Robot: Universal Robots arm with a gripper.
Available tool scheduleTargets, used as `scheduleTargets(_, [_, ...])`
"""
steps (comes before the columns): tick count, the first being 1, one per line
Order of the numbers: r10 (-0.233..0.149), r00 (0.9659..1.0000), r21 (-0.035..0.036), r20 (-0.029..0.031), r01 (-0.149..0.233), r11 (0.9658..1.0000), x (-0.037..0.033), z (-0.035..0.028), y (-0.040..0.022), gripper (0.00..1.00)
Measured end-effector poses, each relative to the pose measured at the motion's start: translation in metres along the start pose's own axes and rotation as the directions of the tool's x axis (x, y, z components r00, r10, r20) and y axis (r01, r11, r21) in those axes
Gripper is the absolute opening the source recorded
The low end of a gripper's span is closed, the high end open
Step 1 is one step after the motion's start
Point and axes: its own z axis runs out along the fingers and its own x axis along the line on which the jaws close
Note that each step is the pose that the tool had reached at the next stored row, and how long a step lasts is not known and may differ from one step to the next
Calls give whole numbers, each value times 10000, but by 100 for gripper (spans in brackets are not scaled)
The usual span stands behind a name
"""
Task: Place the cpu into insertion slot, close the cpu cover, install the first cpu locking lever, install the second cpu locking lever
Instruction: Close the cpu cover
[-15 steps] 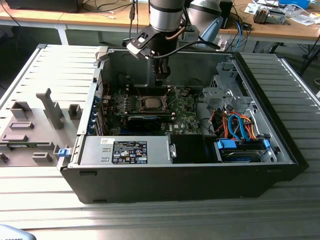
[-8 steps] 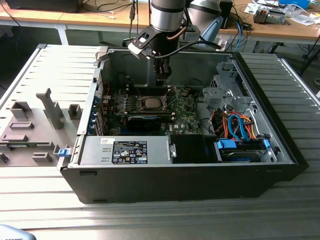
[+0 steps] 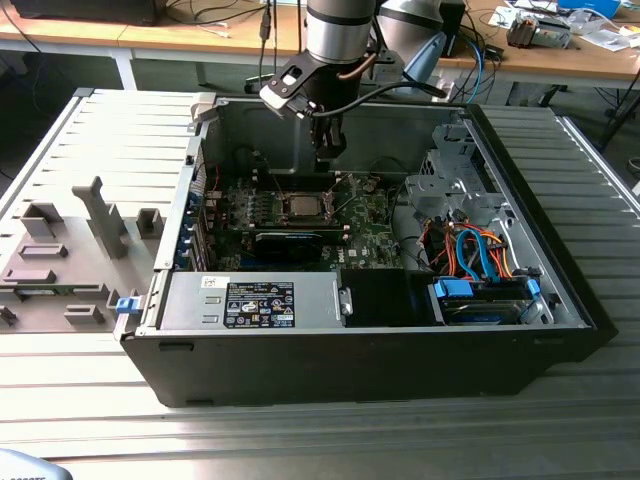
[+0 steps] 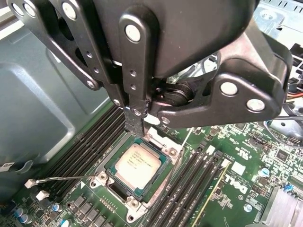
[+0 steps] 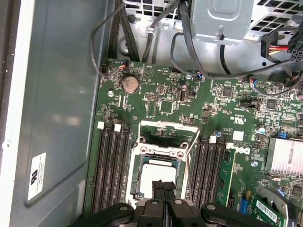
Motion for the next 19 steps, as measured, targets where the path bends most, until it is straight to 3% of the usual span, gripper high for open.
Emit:
scheduleTargets(9, [-1,10000,1,0,1,10000,-3,0,24,11])
scheduleTargets(19, [-1,10000,1,0,1,10000,-11,7,92,11])
